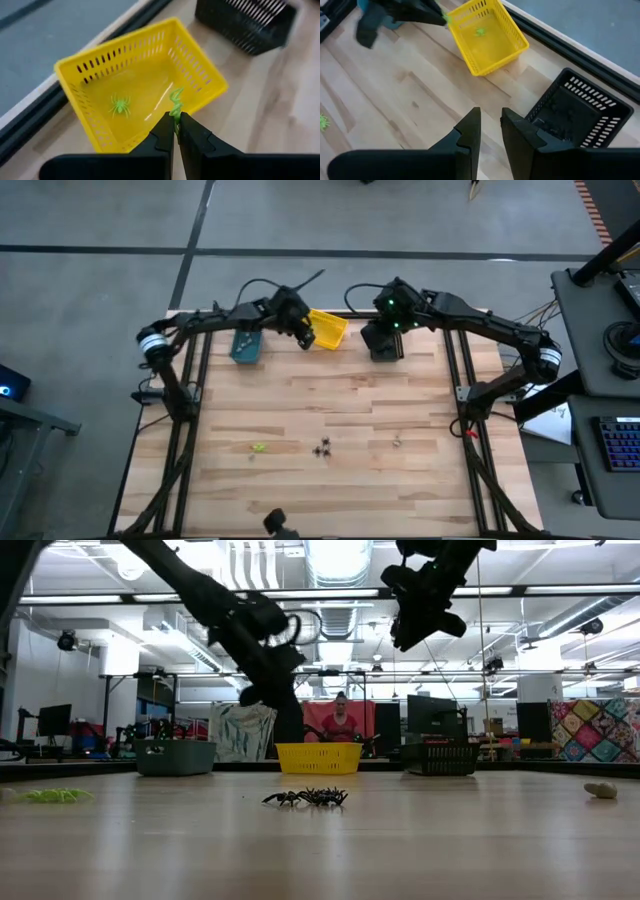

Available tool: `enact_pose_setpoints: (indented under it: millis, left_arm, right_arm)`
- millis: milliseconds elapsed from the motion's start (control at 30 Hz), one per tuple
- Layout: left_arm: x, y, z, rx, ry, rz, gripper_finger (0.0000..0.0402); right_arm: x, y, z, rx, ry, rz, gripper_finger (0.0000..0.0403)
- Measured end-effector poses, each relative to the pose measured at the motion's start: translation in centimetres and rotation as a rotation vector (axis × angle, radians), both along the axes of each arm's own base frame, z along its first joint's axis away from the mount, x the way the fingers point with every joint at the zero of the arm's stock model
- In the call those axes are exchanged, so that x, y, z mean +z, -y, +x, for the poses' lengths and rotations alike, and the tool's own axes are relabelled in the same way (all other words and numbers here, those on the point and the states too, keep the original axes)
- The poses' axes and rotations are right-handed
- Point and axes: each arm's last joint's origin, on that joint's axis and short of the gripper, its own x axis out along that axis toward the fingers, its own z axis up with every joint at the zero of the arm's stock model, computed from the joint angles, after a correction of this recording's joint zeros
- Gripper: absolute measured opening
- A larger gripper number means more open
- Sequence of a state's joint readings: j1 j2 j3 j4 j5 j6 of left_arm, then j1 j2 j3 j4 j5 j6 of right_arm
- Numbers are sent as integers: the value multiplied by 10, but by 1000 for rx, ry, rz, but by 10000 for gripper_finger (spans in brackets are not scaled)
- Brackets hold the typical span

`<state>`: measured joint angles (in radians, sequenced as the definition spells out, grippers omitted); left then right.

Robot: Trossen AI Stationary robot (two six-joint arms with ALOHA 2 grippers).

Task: Sort Halloween decoration
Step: Put the green spider toy into the yellow bin, then put the gray skull toy into the blue bin

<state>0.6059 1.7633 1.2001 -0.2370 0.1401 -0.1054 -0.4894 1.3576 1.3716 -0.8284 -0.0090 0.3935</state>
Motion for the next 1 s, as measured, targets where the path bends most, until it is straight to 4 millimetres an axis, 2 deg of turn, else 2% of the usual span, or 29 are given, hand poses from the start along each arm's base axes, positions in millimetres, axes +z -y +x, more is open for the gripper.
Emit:
enact_pose_setpoints:
  millis: [200, 433, 567, 767, 1000]
  left_arm:
    - [-6, -22, 24, -43, -39, 30, 0]
    - [-13, -43, 34, -4, -52, 6, 0]
    - [-17, -45, 37, 0, -69, -21, 14]
    - [-17, -44, 36, 0, -83, -32, 56]
    - [-2, -39, 34, -6, -116, -59, 93]
  right_arm:
    - [0, -1, -1, -5, -5, 7, 68]
    - [0, -1, -1, -4, -5, 6, 68]
    - [0, -1, -1, -4, -6, 6, 68]
    - [0, -1, -1, -4, -6, 7, 68]
    - [-1, -2, 0, -9, 13, 58, 68]
